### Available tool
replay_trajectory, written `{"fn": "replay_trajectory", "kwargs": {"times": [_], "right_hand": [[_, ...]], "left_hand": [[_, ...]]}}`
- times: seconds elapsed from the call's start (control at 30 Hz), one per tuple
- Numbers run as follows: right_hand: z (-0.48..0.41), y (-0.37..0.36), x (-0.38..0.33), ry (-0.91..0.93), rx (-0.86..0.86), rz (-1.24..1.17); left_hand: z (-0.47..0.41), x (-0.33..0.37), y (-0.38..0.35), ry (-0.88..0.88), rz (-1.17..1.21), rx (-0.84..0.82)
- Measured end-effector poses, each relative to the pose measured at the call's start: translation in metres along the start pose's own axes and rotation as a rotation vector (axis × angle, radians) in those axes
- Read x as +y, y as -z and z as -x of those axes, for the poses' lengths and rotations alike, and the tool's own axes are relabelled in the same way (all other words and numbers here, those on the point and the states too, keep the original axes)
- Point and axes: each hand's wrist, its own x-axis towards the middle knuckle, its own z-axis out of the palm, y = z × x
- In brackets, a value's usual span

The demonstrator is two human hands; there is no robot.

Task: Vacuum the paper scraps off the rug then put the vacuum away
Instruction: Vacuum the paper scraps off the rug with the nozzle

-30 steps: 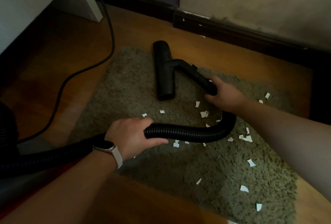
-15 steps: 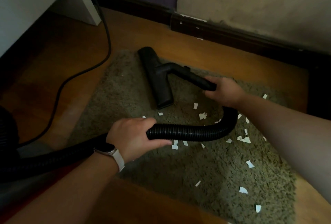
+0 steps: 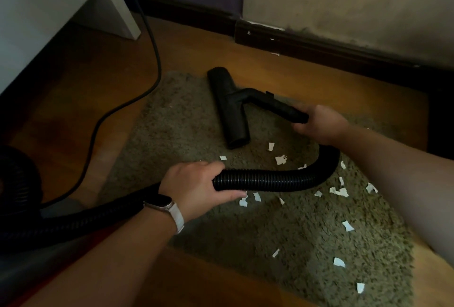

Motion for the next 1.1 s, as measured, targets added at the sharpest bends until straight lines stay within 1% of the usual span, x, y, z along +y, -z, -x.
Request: {"fn": "replay_trajectory", "kwargs": {"times": [0.13,0.23,0.3,0.43,0.5,0.67,0.77,0.87,0.97,1.03,1.1], "right_hand": [[0.0,-0.005,-0.022,0.135,-0.063,0.069],[0.001,-0.009,-0.03,0.178,-0.076,0.093],[-0.001,-0.007,-0.025,0.151,-0.055,0.076],[-0.003,0.002,-0.002,0.005,0.023,0.029],[-0.002,0.003,0.007,-0.024,0.046,0.002],[0.006,0.001,0.015,-0.024,0.053,-0.105],[0.011,0.002,0.017,-0.007,0.093,-0.166],[0.012,0.002,0.015,-0.039,0.056,-0.118],[0.013,-0.002,0.004,-0.01,-0.005,-0.037],[0.015,-0.003,-0.006,0.029,-0.022,-0.017],[0.019,-0.006,-0.018,0.116,-0.061,0.023]], "left_hand": [[0.004,-0.006,-0.002,-0.006,-0.02,0.009],[0.01,-0.01,-0.004,-0.006,-0.016,0.025],[0.012,-0.011,-0.004,0.001,-0.01,0.026],[0.006,-0.006,-0.002,0.004,-0.01,0.05],[0.002,-0.003,0.0,-0.002,-0.009,0.042],[0.0,-0.001,0.003,-0.006,-0.002,0.013],[0.001,-0.001,0.003,-0.004,0.005,0.018],[0.001,0.0,0.002,-0.01,0.0,0.021],[0.005,-0.002,-0.001,-0.016,0.005,0.008],[0.01,-0.005,-0.002,-0.021,0.004,-0.002],[0.014,-0.008,-0.004,-0.036,0.009,-0.009]]}}
